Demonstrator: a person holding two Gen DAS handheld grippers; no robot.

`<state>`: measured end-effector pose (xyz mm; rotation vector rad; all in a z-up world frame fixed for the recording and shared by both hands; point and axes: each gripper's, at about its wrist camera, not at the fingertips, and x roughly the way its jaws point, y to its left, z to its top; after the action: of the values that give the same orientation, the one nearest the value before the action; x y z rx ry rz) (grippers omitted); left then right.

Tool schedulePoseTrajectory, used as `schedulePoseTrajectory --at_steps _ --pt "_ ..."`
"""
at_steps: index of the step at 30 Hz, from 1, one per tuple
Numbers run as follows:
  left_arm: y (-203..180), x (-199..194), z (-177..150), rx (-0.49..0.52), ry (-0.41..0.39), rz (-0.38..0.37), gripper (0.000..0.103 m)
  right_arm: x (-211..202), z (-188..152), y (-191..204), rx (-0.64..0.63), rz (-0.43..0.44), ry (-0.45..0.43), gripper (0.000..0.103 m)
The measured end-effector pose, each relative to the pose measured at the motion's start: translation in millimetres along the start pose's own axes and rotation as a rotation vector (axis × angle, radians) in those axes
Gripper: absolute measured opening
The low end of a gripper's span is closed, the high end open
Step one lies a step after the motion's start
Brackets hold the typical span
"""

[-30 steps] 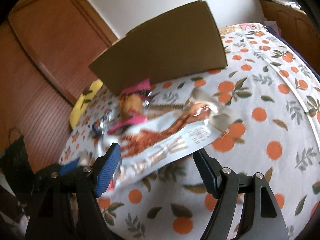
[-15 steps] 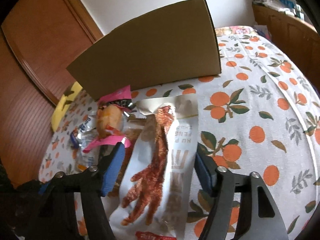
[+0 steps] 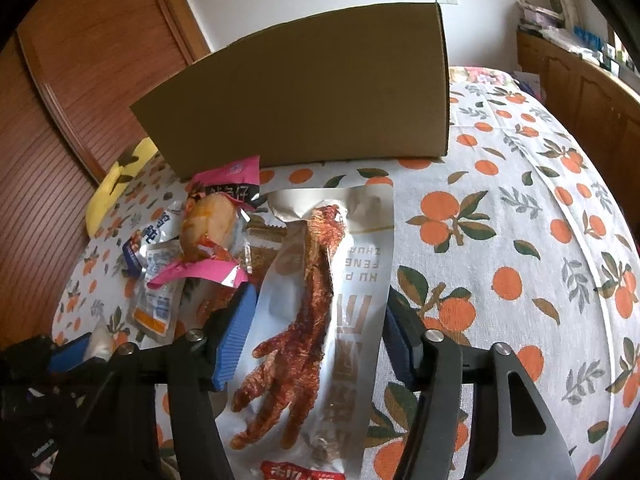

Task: Organize snacks
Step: 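Lift both held snacks and carry them toward the cardboard box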

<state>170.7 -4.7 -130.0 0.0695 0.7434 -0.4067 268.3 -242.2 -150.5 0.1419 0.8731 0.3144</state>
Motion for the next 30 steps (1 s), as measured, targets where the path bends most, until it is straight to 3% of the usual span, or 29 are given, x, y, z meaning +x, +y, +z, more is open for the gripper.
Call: schedulePoseTrajectory --at_steps 5,6,7,17,30 --pt "2.1 -3.6 2.0 -0.006 -0.009 0.002 0.02 -10.6 -3.7 5.2 -0.016 0.019 -0.018 0.049" --pt "2.0 -4.0 2.4 -0.005 -0.011 0.002 0.02 -13.7 -3.6 5.7 -0.016 0.022 -0.022 0.023" --pt "1.6 -4.1 2.6 -0.004 -0.012 0.003 0.02 -17.9 -2.8 5.8 -0.023 0.014 -0.038 0.021" --pt "-3.4 -5.0 5.3 0.001 -0.019 -0.003 0.02 -35.6 1.0 1.4 0.0 0.082 -0.045 0.013" --pt "-2.3 -18.4 18.4 -0.016 -0.07 -0.001 0.02 -67.1 5.2 9.7 -0.065 0.074 -0.108 0.009"
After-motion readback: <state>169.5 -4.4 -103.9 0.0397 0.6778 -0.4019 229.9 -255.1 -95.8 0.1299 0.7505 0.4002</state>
